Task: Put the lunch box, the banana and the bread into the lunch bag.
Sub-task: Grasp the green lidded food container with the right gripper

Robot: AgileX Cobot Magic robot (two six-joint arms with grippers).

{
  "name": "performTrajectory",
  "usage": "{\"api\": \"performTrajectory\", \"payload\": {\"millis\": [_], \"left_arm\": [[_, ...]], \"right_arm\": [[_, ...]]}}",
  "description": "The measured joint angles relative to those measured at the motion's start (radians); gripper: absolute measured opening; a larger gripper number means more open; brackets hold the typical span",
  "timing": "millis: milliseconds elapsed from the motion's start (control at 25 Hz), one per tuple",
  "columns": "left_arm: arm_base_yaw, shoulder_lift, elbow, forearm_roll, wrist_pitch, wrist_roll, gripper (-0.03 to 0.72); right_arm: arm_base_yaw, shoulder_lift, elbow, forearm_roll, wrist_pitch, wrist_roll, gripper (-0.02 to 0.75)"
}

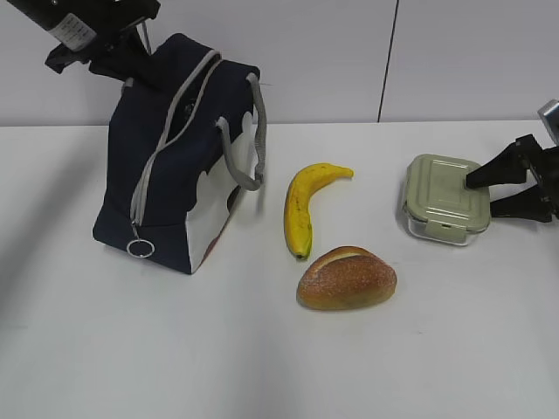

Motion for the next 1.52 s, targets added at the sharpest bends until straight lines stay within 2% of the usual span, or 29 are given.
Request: {"api": "performTrajectory", "payload": {"millis": [1040,1280,1520], "left_arm": [[0.000,0.000,0.000,0.005,0.000,0.002,0.000],[0.000,0.000,0.000,0.005,0.000,0.002,0.000],[0.000,0.000,0.000,0.005,0.000,0.002,0.000]], "right_arm": [[0.012,0.021,-0.013,0.047,0.003,-0.035,0.582],[0.012,0.021,-0.013,0.047,0.003,-0.033,0.523],[0.014,0.021,-0.013,0.047,0.003,-0.033,0.518]]}}
